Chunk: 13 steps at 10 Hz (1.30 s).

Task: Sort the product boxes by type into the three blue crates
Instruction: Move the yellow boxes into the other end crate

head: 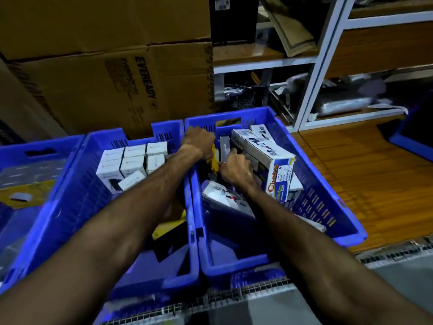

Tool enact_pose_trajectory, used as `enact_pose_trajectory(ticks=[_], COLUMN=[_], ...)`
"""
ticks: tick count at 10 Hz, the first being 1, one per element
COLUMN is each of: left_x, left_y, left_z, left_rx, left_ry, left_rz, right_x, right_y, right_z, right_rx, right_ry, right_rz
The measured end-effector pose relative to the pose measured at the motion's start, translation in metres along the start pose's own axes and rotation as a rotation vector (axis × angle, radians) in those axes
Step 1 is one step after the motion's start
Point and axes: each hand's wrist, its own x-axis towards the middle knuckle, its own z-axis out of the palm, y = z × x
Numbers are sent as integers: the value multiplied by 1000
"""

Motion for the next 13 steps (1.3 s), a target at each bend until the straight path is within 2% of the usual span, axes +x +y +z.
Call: enact_pose_trajectory(ticks=[2, 4, 5, 6, 7, 9, 10, 11, 12, 13], left_x=[39, 69, 62, 59, 49, 17, -12, -43, -69, -90], left_y=[-2, -2, -3, -1, -4, -41, -62, -80, -90, -94], left_z=[26, 48, 41, 41, 35, 3, -2, -5, -16, -19], left_rx=[30, -85, -236, -367, -604, -1294, -1650, -1920, -2110, -2178], left_ry=[-138, -70, -29, 86, 208, 376, 451, 362, 202, 121], left_rz=[3, -35, -101, -134, -168, -386, -362, -390, -423, -455], right_x=[18, 17, 18, 15, 7, -26, -46, -66, -89, -108], right_y=[0, -4, -6, -10, -17, -28, -26, -21, -15, -12], right_z=[28, 37, 38, 30, 12, -40, -64, -72, -73, -70], right_rx=[-67, -141, -131, -47, 71, 260, 480, 923, 1302, 1479], right_ry=[102, 215, 258, 297, 343, 554, 616, 505, 283, 135], right_rz=[57, 89, 117, 142, 115, 47, 63, 101, 156, 176])
